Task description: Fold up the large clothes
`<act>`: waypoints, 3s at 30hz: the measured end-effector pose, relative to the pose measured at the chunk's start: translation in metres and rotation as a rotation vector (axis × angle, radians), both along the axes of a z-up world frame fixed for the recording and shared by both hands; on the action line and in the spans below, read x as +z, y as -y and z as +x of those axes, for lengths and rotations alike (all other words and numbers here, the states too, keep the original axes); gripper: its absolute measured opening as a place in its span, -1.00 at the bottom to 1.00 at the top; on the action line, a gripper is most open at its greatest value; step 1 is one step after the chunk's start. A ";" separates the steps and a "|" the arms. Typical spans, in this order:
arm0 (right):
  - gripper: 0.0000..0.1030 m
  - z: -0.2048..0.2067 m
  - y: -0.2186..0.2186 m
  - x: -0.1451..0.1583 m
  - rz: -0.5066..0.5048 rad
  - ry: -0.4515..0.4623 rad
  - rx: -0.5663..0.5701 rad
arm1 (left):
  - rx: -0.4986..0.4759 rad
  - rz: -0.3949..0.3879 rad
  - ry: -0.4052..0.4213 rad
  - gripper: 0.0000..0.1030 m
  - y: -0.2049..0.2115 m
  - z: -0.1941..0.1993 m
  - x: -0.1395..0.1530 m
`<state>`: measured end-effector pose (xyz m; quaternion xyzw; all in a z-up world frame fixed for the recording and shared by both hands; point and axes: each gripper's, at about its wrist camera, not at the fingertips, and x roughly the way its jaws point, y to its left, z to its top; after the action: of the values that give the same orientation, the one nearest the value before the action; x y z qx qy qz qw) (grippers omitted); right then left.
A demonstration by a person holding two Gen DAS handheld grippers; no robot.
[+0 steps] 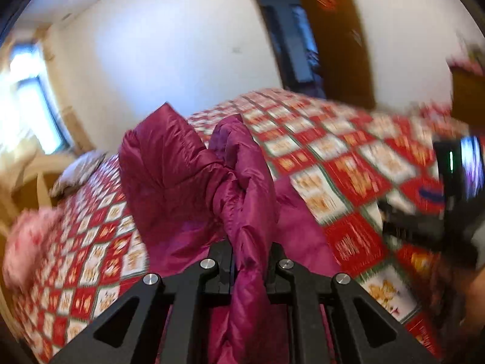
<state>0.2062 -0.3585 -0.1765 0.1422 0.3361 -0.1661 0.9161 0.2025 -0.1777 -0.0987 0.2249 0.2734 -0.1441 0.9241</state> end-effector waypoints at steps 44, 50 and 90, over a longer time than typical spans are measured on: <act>-0.16 0.112 -0.098 0.025 0.043 -0.128 0.189 | 0.454 -0.216 -0.133 0.72 -0.102 0.159 -0.023; -0.16 0.109 -0.090 0.016 0.066 -0.136 0.203 | 0.429 -0.113 -0.122 0.72 -0.081 0.157 -0.038; -0.08 0.124 -0.104 -0.008 0.094 -0.062 0.245 | 0.483 -0.127 -0.180 0.91 -0.091 0.172 -0.081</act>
<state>0.3304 -0.2549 -0.1844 0.1375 0.3868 -0.0412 0.9109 0.3743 -0.0864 -0.1801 0.0812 0.3908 0.0442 0.9158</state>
